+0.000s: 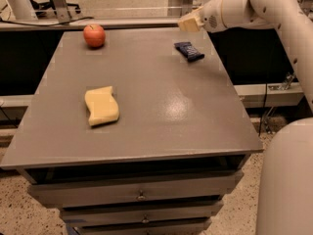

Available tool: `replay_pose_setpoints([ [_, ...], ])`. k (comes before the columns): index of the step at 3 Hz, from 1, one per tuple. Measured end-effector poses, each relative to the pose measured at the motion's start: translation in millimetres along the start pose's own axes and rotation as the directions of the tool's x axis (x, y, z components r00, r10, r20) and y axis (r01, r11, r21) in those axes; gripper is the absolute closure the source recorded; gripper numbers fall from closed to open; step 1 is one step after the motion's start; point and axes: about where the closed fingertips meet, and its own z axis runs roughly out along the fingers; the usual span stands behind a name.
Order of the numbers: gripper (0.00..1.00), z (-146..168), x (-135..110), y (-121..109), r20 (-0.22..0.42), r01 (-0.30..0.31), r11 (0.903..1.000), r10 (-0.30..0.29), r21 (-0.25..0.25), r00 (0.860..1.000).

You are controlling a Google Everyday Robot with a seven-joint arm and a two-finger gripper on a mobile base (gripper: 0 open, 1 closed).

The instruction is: Move rxbar blueberry near apple

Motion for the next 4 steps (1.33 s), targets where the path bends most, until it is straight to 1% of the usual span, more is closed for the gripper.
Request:
replay_pose_setpoints([
  [1, 0.36, -14.8, 31.3, 0.1, -0.055, -0.016, 0.9998, 0.016, 0.007, 0.998],
  [2, 0.13, -28.6, 59.2, -0.5, -0.094, -0.037, 0.9991, 0.039, 0.018, 0.995],
  [3, 0.00, -36.1, 80.4, -1.7, -0.120, -0.062, 0.9976, 0.065, 0.032, 0.991],
  [4, 0.00, -36.1, 96.8, -3.2, -0.135, -0.088, 0.9952, 0.093, 0.043, 0.987],
])
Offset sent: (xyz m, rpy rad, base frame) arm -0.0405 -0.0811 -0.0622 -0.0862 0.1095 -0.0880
